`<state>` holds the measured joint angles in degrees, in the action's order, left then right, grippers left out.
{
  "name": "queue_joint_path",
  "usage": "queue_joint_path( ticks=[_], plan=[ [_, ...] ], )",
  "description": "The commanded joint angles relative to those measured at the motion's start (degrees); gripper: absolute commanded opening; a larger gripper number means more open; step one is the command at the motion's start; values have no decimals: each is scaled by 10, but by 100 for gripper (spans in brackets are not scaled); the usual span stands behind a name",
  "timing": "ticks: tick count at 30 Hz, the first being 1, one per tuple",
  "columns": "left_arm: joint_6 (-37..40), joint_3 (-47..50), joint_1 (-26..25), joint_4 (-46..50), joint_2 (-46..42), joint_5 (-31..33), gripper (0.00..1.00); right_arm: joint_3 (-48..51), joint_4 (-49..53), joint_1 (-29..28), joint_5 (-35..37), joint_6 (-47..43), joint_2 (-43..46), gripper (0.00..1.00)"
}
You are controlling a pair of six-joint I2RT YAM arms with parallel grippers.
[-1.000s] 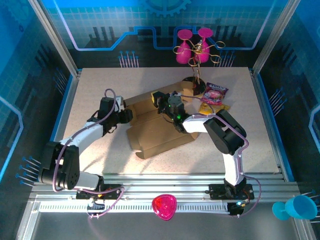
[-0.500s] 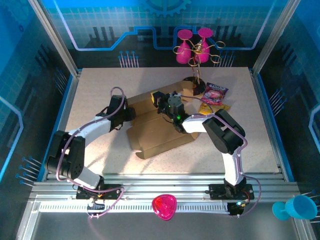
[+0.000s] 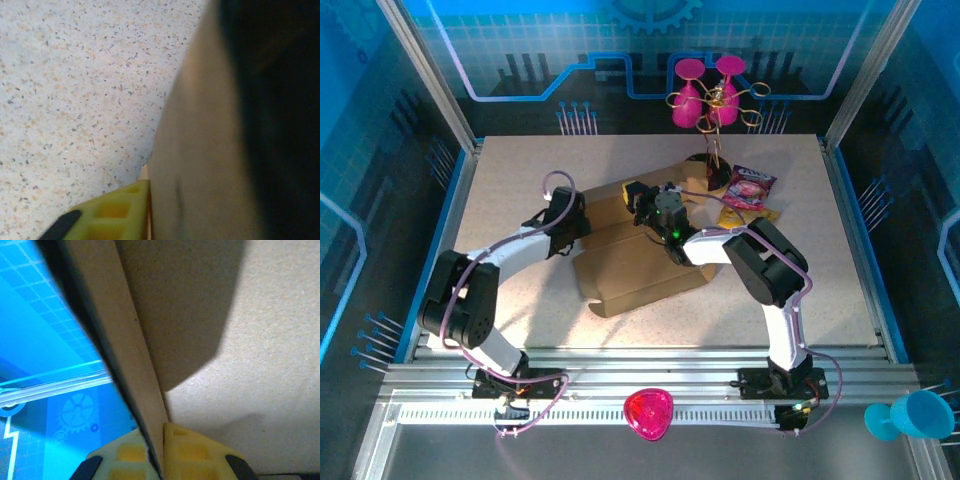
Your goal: Fold the paper box
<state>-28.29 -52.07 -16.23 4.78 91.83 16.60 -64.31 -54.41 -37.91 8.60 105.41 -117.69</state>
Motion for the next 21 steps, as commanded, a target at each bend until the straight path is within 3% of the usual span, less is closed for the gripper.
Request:
queue_joint_path(
  ticks=[1,3,5,10,17,21],
  plan=[
    [-34,-5,1,39,28,37,12,-6,40,2,-17,11,-17,0],
    [-40,-9,-3,50,37,39,13,-11,41,2,-19,12,-19,0],
    [-49,-14,-7,67,46,41,22,-14,43,3,-18,13,-19,0],
    [-63,-19,-12,87,63,45,33,-15,41,4,-18,17,-20,0],
    [-71,-29,-22,110,78,55,33,-16,41,6,-18,20,-20,0],
    [-84,-22,-31,111,81,64,24,-18,41,8,-17,24,-20,0]
  ],
)
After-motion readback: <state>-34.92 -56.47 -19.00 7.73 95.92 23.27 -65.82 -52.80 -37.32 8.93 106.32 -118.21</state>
